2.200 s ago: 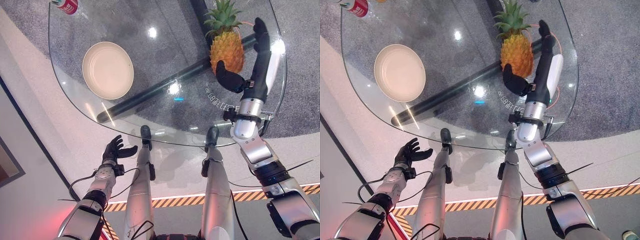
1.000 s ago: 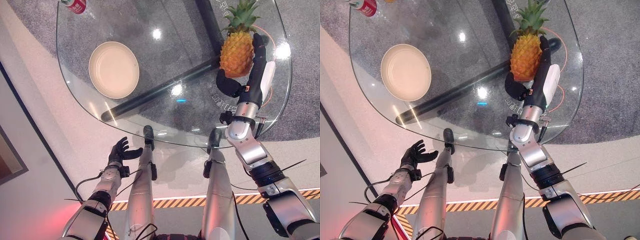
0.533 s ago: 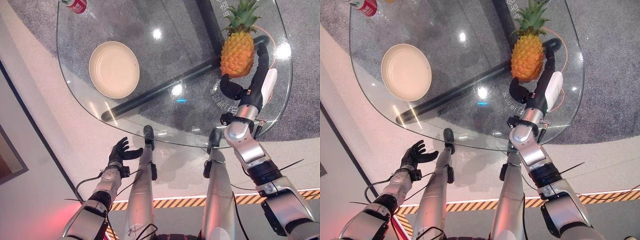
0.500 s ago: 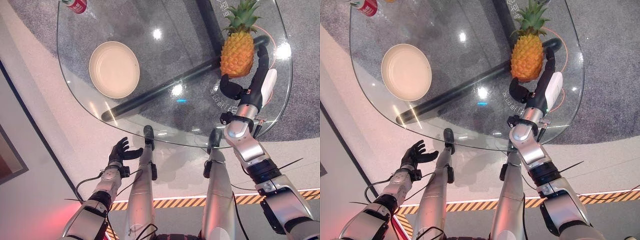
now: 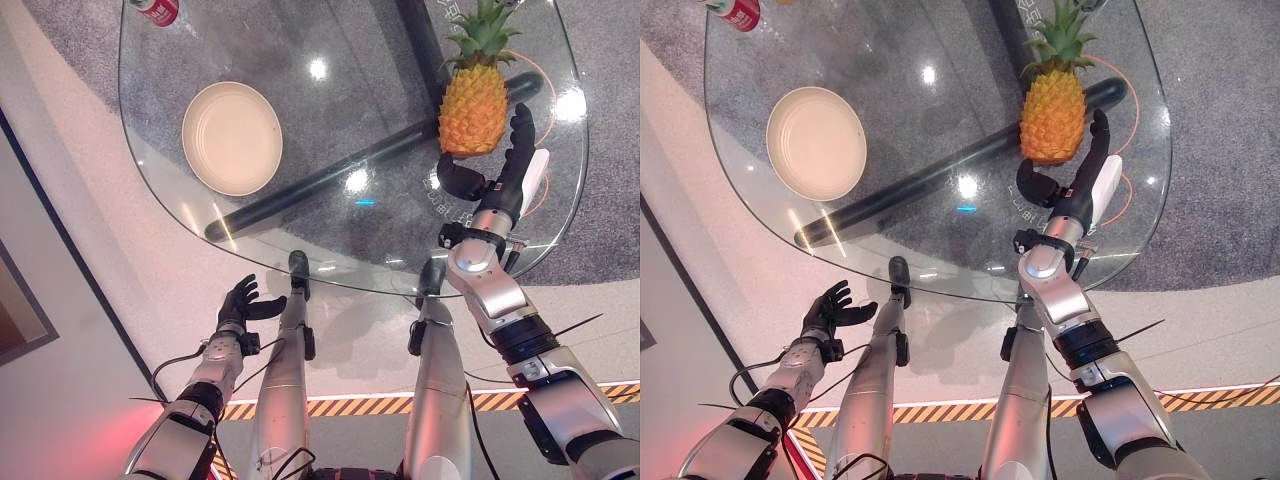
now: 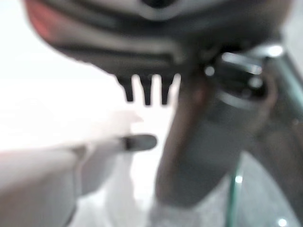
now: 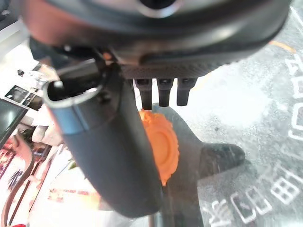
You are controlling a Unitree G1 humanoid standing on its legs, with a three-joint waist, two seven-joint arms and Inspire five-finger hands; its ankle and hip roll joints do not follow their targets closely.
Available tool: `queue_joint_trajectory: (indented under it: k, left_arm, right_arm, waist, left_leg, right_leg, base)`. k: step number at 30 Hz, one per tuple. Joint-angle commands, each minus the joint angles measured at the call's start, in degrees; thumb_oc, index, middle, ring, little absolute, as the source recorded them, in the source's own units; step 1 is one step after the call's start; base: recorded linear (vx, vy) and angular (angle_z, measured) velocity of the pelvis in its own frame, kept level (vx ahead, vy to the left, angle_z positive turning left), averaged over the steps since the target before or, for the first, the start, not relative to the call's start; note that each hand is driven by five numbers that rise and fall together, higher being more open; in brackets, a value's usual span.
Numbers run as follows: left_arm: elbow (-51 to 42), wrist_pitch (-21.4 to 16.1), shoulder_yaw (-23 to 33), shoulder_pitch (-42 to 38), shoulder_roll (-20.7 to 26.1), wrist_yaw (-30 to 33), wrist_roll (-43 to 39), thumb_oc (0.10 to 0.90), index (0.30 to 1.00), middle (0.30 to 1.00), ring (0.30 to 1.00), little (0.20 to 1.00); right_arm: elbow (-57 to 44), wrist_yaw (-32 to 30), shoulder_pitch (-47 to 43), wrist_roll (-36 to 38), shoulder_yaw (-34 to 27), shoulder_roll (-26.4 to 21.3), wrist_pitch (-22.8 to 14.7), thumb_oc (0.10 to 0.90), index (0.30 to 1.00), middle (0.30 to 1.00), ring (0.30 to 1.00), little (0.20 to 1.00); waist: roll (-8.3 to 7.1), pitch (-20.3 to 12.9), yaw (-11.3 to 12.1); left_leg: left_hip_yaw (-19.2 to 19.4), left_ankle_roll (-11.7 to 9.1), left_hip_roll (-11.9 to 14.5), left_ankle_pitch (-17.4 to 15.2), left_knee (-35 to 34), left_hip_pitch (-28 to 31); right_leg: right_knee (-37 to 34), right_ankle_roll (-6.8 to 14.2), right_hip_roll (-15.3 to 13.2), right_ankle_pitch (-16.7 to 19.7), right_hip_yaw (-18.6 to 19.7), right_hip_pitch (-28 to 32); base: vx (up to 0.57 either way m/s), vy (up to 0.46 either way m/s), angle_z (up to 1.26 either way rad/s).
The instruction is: Pick up the fruit to the plate
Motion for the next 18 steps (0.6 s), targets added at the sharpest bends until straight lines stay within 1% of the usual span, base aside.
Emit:
queue_joint_trajectory:
  k: [1, 5, 13, 18]
  left_arm:
    - [0.53, -0.68, -0.71, 3.94, -0.04, 1.67, 0.49, 0.8, 0.9, 0.9, 0.9, 0.9]
    - [0.51, -0.49, -0.86, 3.93, -0.24, 1.86, 0.49, 0.8, 0.9, 0.9, 0.9, 0.9]
    - [0.05, -0.29, -1.01, 4.44, -0.79, 1.99, 0.38, 0.8, 0.9, 0.9, 0.9, 0.9]
    - [0.41, -0.55, -0.99, 4.62, -1.03, 1.61, 0.46, 0.8, 0.9, 0.9, 0.9, 0.9]
  right_arm:
    - [-5.71, -0.44, -2.46, 1.37, -1.8, -0.59, -4.67, 0.8, 0.9, 0.9, 0.9, 0.9]
    - [-6.95, 1.11, -1.76, 2.75, -1.68, 0.49, -5.51, 0.8, 0.9, 0.9, 0.9, 0.9]
    - [-10.35, 2.2, -1.25, 1.37, -0.91, 1.61, -4.31, 0.8, 0.9, 0.9, 0.9, 0.9]
    - [-11.0, 1.44, -1.15, 0.79, -0.68, 1.8, -3.9, 0.8, 0.9, 0.9, 0.9, 0.9]
  waist:
    - [0.76, -0.52, 0.4]
    - [0.76, -0.52, 0.32]
    - [0.87, -0.52, 0.18]
    - [0.91, -0.52, 0.13]
  left_leg:
    - [-0.07, 1.46, -2.15, -4.27, 6.38, -2.36]
    - [0.07, 1.49, -2.17, -4.16, 6.13, -2.29]
    - [0.29, 1.51, -2.27, -4.04, 6.07, -2.13]
    - [0.35, 1.51, -2.3, -4.04, 6.19, -2.12]
  right_leg:
    - [-4.0, -3.59, 3.29, 6.79, -4.36, -0.05]
    - [-4.09, -3.62, 3.3, 6.84, -4.4, -0.06]
    - [-4.11, -3.71, 3.27, 6.82, -4.25, -0.01]
    - [-4.14, -3.75, 3.22, 6.83, -4.14, 0.02]
  base:
    - [0.0, 0.0, 0.0]
    - [0.0, 0.0, 0.0]
    - [0.0, 0.0, 0.0]
    - [0.0, 0.0, 0.0]
